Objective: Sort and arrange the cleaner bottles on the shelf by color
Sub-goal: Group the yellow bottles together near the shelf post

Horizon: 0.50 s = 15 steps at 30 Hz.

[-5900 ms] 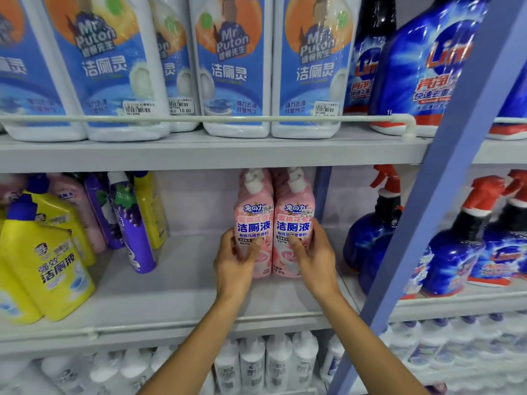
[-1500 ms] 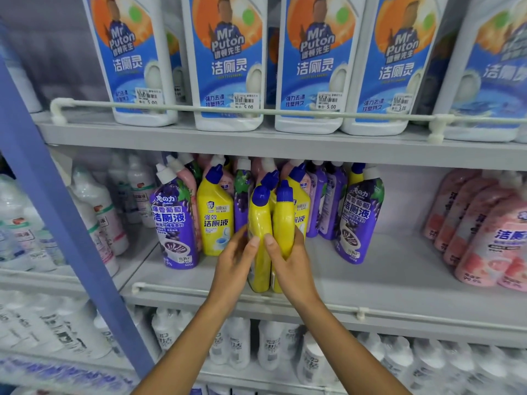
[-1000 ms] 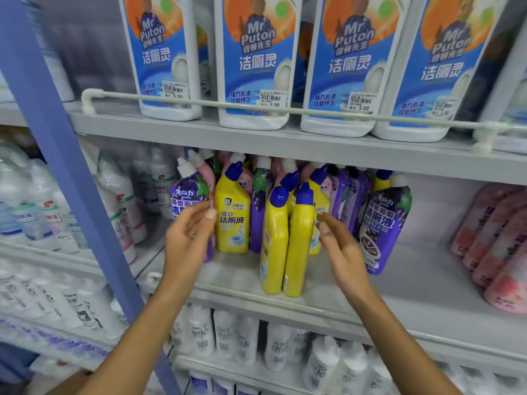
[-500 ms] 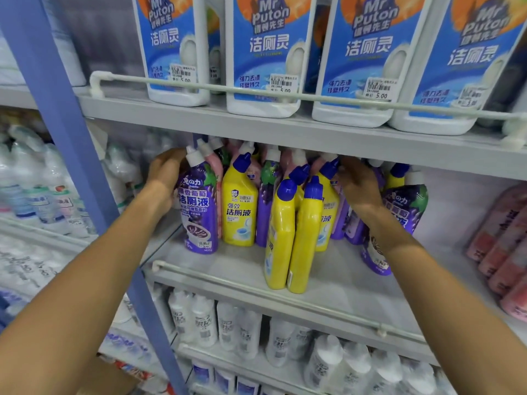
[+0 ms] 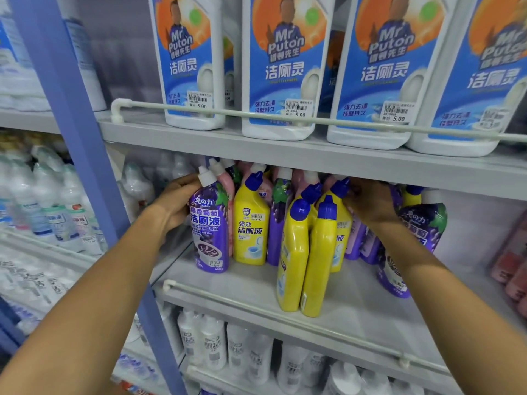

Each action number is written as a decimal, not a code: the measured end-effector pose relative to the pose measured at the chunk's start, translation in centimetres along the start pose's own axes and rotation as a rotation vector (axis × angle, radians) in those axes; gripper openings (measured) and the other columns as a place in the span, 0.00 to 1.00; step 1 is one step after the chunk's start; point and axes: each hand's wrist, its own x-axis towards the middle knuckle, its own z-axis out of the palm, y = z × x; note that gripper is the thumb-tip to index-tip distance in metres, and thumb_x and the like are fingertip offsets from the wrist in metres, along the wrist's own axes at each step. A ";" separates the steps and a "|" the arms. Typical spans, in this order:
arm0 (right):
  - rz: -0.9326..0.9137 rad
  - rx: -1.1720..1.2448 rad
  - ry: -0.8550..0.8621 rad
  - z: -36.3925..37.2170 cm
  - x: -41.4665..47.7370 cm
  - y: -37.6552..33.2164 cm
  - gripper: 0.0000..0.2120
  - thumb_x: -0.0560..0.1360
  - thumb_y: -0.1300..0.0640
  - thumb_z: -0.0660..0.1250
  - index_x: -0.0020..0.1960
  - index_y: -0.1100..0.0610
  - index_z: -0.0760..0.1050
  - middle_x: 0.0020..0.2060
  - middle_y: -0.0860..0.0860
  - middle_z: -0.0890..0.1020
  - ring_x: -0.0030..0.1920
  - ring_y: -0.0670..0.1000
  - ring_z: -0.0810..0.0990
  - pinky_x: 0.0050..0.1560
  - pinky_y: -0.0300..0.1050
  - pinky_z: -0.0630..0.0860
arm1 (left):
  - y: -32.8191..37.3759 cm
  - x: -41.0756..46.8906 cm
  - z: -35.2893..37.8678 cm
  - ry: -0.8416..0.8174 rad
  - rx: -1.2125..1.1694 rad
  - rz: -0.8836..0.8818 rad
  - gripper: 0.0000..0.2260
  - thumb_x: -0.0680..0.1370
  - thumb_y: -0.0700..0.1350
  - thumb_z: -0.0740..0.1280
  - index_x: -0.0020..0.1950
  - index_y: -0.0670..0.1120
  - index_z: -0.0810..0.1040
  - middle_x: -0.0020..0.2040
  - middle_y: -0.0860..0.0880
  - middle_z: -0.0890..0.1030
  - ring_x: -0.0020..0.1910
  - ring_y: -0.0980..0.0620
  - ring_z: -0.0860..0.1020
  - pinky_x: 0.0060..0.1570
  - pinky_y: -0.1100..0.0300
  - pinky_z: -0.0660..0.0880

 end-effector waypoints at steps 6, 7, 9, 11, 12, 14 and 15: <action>0.004 0.005 0.067 0.3 -0.2 -0.1 0.19 0.65 0.45 0.61 0.46 0.57 0.80 0.43 0.59 0.85 0.47 0.63 0.83 0.45 0.53 0.78 | 0.0 0.3 -0.1 0.011 0.077 -0.005 0.02 0.80 0.43 0.71 0.51 0.47 0.84 0.48 0.43 0.86 0.44 0.48 0.81 0.49 0.56 0.76; -0.003 -0.001 0.081 0.4 -0.2 -0.1 0.17 0.66 0.47 0.62 0.46 0.58 0.80 0.43 0.59 0.85 0.46 0.63 0.83 0.44 0.52 0.78 | 0.1 0.3 0.0 0.018 0.088 -0.008 0.02 0.80 0.44 0.72 0.51 0.48 0.84 0.45 0.45 0.86 0.41 0.50 0.81 0.46 0.58 0.76; -0.018 -0.008 0.106 0.6 -0.3 -0.1 0.14 0.68 0.49 0.64 0.46 0.57 0.79 0.43 0.59 0.85 0.46 0.64 0.83 0.44 0.54 0.78 | 0.4 0.5 0.4 0.026 0.129 -0.013 0.01 0.79 0.45 0.73 0.50 0.49 0.83 0.38 0.51 0.86 0.35 0.55 0.81 0.38 0.63 0.76; -0.010 -0.015 0.116 0.7 -0.3 0.1 0.11 0.70 0.51 0.67 0.47 0.57 0.79 0.43 0.60 0.85 0.46 0.65 0.83 0.44 0.56 0.79 | 0.7 0.6 0.9 0.023 0.168 -0.004 0.01 0.79 0.45 0.73 0.48 0.49 0.83 0.35 0.52 0.85 0.32 0.57 0.80 0.32 0.67 0.76; -0.004 -0.018 0.120 0.6 -0.3 0.1 0.10 0.71 0.52 0.68 0.47 0.58 0.80 0.43 0.60 0.85 0.47 0.65 0.83 0.44 0.56 0.79 | 0.7 0.7 1.0 0.020 0.176 0.007 0.01 0.78 0.44 0.73 0.47 0.49 0.83 0.34 0.53 0.85 0.31 0.57 0.81 0.30 0.67 0.76; -0.015 -0.020 0.129 0.6 -0.4 0.1 0.13 0.71 0.50 0.66 0.48 0.58 0.80 0.44 0.60 0.86 0.47 0.65 0.83 0.45 0.56 0.79 | 0.5 0.6 1.2 0.027 0.159 0.037 0.03 0.79 0.42 0.73 0.46 0.48 0.82 0.33 0.53 0.85 0.29 0.58 0.80 0.28 0.68 0.75; -0.025 -0.021 0.137 0.6 -0.5 0.2 0.16 0.70 0.47 0.65 0.49 0.58 0.80 0.44 0.60 0.86 0.47 0.64 0.84 0.45 0.56 0.79 | 0.3 0.5 1.3 0.041 0.151 0.053 0.03 0.79 0.42 0.73 0.45 0.48 0.82 0.33 0.53 0.84 0.29 0.58 0.80 0.28 0.68 0.74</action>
